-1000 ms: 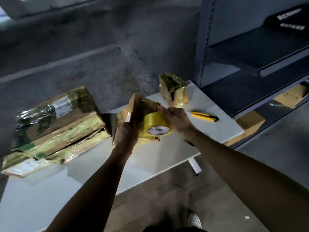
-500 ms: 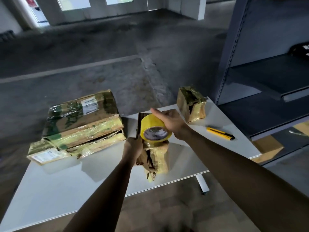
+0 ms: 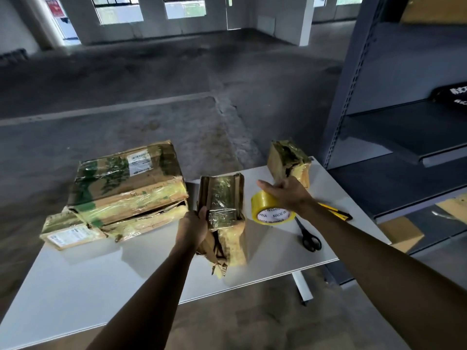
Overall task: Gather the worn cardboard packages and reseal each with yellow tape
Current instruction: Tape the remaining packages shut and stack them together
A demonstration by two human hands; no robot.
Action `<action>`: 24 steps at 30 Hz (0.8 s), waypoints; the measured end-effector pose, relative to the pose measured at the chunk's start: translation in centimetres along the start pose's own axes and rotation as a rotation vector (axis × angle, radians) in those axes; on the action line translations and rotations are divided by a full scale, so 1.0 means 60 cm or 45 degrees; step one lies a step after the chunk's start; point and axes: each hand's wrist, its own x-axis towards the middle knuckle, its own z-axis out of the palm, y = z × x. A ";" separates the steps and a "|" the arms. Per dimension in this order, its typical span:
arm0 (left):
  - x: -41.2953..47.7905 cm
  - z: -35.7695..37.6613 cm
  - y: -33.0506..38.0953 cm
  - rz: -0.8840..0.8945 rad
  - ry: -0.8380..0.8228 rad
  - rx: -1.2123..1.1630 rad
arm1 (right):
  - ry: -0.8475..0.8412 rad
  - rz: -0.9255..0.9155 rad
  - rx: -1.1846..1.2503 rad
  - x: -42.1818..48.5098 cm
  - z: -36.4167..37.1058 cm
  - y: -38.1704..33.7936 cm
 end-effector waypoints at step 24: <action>0.004 0.043 0.063 -0.020 -0.262 0.398 | -0.207 -0.045 0.138 -0.003 0.091 0.080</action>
